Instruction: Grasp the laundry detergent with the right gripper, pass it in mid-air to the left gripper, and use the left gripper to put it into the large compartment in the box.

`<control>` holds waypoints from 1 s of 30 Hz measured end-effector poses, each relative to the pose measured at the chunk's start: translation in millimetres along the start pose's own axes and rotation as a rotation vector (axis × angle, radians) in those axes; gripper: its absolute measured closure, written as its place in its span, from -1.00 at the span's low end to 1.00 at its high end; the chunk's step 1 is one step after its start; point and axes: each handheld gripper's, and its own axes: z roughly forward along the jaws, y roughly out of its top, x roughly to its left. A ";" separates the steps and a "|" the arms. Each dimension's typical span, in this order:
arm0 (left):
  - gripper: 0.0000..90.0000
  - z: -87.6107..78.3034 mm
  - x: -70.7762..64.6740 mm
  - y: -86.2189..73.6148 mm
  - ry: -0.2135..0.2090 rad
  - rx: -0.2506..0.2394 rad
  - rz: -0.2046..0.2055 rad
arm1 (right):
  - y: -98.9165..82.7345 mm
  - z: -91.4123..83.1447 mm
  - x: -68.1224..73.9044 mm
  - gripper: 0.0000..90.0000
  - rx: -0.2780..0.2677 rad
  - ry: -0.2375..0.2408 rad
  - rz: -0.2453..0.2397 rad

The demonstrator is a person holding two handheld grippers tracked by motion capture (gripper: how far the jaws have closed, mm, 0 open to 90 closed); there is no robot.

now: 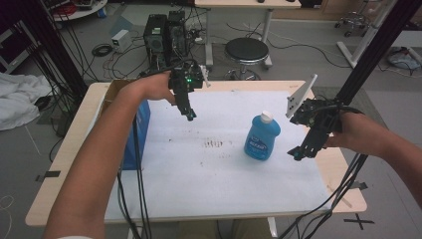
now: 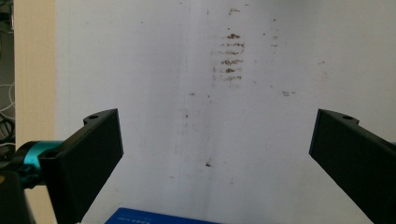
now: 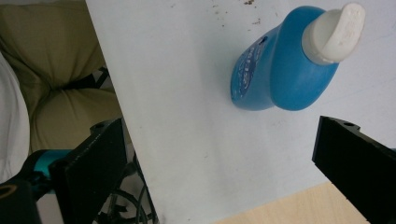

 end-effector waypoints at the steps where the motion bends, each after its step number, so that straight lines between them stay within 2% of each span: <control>1: -0.94 -0.2 0.3 -0.1 -0.001 -0.003 -0.001 | -1.9 0.6 -0.8 -0.95 -0.001 -0.002 0.000; 10: -0.94 1.5 3.3 -0.5 0.005 -0.009 -0.009 | -22.9 10.1 -11.3 -0.95 -0.045 -0.010 0.064; 19: -0.94 3.5 1.0 1.3 0.013 -0.006 -0.004 | -36.7 21.6 -20.3 -0.95 -0.084 -0.009 0.101; 24: -0.94 5.2 0.9 2.7 0.010 -0.006 0.003 | -49.8 28.3 -30.7 -0.95 -0.137 -0.029 0.144; 30: -0.94 9.0 0.4 2.9 0.007 -0.009 0.002 | -62.3 38.7 -40.5 -0.95 -0.224 -0.027 0.186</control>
